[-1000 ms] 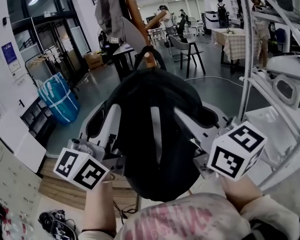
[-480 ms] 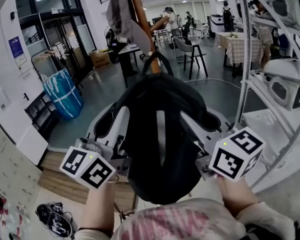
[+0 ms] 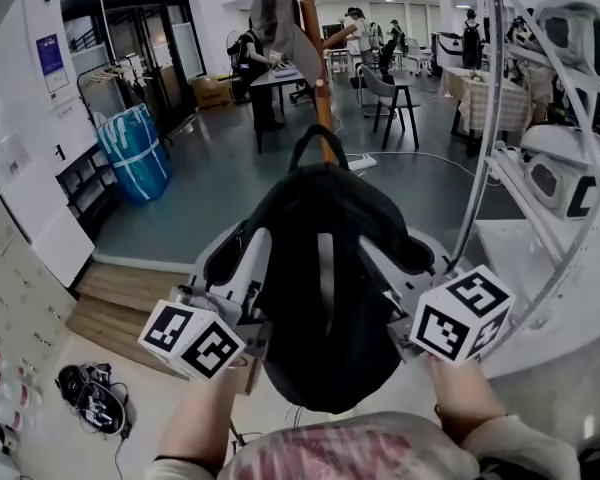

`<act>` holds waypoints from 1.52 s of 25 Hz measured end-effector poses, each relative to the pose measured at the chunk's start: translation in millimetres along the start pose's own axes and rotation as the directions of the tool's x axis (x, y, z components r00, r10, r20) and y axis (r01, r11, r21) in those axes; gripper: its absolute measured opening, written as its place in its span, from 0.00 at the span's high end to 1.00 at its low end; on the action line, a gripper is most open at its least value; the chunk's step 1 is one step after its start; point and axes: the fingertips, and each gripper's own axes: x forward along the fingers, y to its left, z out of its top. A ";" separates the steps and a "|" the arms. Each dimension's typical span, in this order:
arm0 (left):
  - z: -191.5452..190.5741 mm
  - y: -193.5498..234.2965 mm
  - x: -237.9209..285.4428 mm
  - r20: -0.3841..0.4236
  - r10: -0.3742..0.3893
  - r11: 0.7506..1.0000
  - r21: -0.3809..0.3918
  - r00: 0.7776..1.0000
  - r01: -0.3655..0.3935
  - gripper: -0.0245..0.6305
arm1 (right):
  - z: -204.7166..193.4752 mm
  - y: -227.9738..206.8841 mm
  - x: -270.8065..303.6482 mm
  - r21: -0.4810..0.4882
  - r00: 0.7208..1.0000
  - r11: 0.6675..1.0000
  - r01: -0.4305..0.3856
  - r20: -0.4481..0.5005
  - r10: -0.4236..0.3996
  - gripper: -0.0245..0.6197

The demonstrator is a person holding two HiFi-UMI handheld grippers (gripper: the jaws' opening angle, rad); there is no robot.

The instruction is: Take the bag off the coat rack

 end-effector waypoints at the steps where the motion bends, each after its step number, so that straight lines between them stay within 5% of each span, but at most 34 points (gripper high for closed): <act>1: -3.5 -5.4 -6.5 -0.009 0.007 1.000 0.002 1.000 -0.007 0.82 | -4.9 3.4 -6.2 0.008 1.000 1.000 -0.003 -0.009 0.003 0.77; 13: -59.4 -29.3 -55.3 -0.110 0.114 0.993 -0.026 0.987 -0.117 0.82 | -72.3 22.1 -32.0 0.112 0.992 0.994 -0.001 -0.122 0.014 0.77; 27: -82.6 -52.8 -26.1 -0.119 0.220 0.975 0.015 0.968 -0.220 0.82 | -79.1 -20.5 -35.7 0.123 0.983 0.991 -0.049 -0.168 0.069 0.76; 38: -108.6 -64.0 -14.4 -0.168 0.253 0.965 -0.030 0.953 -0.262 0.82 | -89.8 -42.6 -48.7 0.087 0.976 0.995 -0.042 -0.208 0.059 0.76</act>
